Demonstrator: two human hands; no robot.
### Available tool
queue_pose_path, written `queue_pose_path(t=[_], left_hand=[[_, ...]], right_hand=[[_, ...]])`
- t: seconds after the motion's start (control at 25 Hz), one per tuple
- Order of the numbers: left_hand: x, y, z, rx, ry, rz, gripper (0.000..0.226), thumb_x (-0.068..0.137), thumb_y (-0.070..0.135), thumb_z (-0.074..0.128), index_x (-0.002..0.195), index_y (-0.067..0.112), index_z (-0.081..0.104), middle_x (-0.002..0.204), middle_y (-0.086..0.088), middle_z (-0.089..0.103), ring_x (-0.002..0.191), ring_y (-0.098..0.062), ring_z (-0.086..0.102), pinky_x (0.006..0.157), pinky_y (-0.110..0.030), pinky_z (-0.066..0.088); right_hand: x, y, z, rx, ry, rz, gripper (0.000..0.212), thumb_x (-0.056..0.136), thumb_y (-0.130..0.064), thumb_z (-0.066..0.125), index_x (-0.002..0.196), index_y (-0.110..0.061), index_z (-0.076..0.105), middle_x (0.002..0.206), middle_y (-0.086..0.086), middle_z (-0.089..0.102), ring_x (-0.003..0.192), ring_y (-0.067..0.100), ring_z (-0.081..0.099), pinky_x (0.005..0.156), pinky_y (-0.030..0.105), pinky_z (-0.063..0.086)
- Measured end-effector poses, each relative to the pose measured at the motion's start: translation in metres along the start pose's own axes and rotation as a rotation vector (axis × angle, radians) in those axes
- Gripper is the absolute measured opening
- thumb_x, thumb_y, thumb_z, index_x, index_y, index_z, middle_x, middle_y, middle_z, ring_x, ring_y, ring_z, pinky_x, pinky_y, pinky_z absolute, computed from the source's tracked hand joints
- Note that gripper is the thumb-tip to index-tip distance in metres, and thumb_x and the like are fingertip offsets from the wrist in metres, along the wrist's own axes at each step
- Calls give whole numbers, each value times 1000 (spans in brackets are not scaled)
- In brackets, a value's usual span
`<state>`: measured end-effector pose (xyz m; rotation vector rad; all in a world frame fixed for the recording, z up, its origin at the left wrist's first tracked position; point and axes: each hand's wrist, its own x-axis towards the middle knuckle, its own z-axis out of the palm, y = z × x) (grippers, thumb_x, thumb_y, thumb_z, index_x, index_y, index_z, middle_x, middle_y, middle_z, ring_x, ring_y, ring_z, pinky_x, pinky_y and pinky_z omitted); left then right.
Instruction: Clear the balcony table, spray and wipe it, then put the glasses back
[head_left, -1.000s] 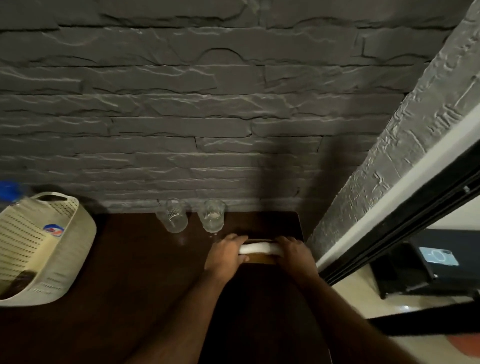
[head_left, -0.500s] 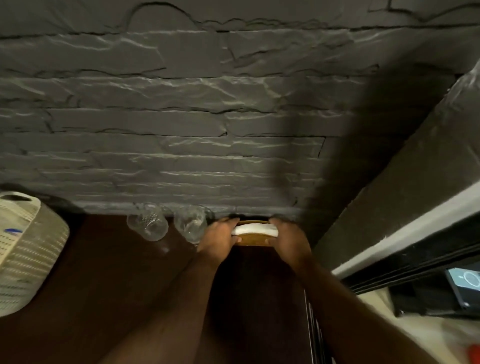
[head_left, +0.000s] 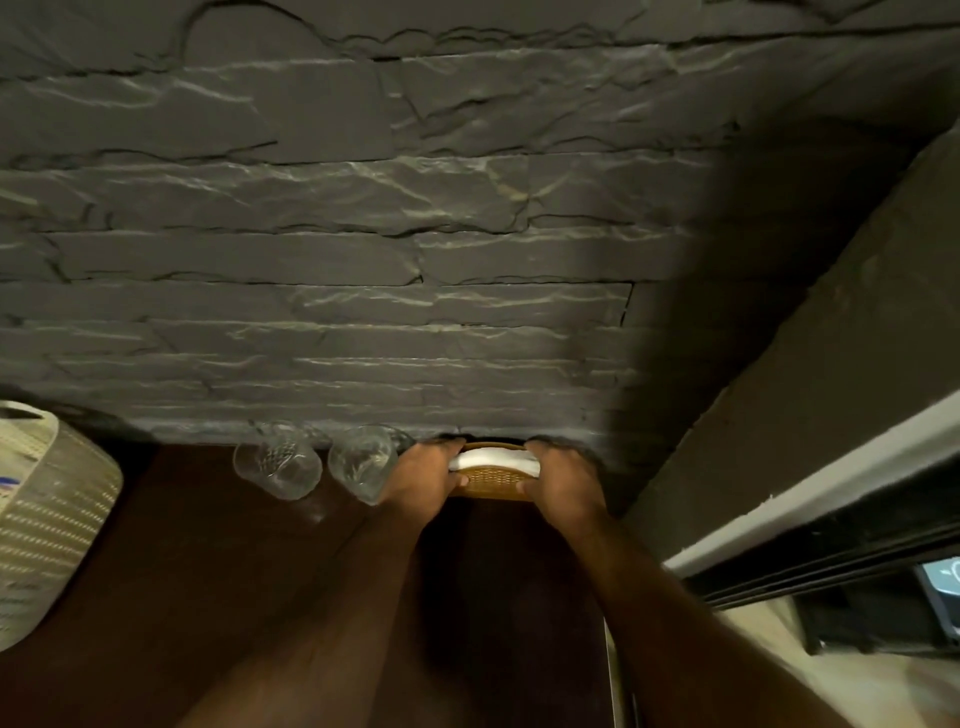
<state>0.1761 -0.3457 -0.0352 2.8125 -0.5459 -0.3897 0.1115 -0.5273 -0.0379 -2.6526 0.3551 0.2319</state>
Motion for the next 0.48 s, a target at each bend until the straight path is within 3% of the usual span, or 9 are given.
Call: queue_pose_path(t=[0.32, 0.48], left_hand=[[-4, 1, -8, -10, -35, -30, 71, 81, 38, 70, 142, 25, 37, 131, -6, 58, 120, -25, 53, 99, -35, 43], [-36, -3, -14, -67, 78, -13, 73, 85, 34, 67, 147, 21, 30, 149, -5, 40, 136, -23, 38, 112, -35, 32]], right_hand=[[-6, -4, -4, -13, -4, 25, 66, 86, -36, 70, 144, -24, 41, 138, 5, 57, 125, 25, 52, 102, 37, 42], [-37, -7, -6, -15, 144, 42, 72, 83, -40, 70, 145, -22, 39, 144, 6, 50, 133, 26, 45, 109, 38, 38]])
